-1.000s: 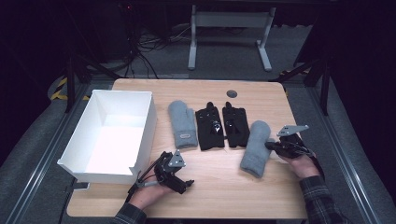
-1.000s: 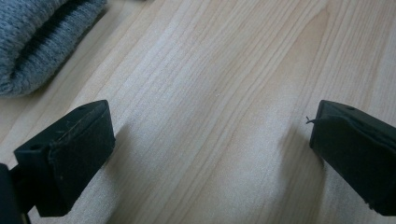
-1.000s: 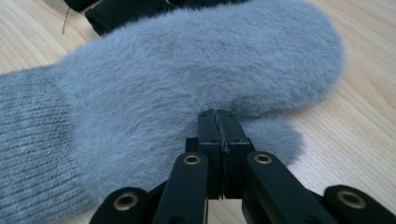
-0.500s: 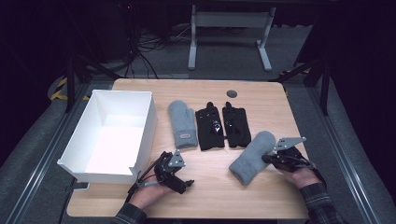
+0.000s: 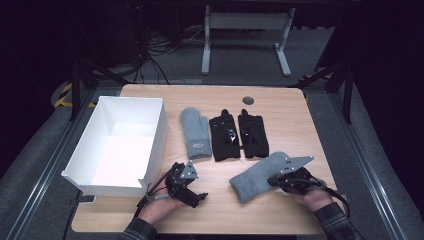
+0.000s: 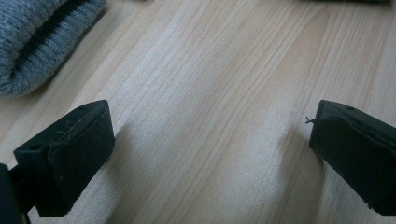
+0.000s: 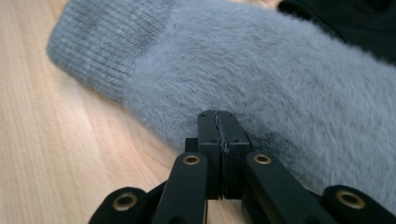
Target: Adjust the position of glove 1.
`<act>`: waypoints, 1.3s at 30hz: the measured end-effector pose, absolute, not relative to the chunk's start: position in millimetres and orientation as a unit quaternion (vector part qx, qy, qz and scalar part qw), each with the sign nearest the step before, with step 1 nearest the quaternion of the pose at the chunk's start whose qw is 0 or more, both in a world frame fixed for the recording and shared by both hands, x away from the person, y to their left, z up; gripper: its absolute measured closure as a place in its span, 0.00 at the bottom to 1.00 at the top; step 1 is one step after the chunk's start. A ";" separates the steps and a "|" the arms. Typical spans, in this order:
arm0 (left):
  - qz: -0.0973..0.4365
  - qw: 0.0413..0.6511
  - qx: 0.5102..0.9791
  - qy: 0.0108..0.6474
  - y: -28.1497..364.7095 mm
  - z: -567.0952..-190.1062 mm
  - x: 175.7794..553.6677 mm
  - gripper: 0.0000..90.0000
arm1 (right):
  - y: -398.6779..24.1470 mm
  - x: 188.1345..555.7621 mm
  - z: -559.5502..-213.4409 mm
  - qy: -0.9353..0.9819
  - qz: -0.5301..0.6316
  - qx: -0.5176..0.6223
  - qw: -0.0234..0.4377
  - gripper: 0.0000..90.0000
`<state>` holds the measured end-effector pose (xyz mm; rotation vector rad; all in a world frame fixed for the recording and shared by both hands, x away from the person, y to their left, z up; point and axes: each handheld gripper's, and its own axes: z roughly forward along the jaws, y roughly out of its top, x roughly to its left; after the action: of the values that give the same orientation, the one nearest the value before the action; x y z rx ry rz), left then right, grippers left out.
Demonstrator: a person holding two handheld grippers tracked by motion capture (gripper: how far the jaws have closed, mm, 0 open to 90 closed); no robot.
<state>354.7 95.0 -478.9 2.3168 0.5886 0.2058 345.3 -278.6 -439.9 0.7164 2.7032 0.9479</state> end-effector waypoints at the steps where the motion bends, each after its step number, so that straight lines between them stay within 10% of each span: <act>1: 0.080 0.363 0.900 0.229 95.0 -478.9 354.8 0.01 | -276.8 344.7 -438.8 0.911 0.322 0.238 0.099 1.00; 12: 0.081 0.363 0.899 0.230 94.6 -479.0 354.3 0.01 | -295.7 368.9 -423.0 0.872 0.365 0.290 0.149 1.00; 39: 0.082 0.362 0.899 0.230 94.7 -478.8 354.3 0.01 | -233.4 358.5 -443.4 0.910 0.346 0.209 0.089 1.00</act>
<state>354.3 94.7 -478.8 2.3159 0.5922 0.2108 358.5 -233.4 -443.4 0.6225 2.7086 1.0309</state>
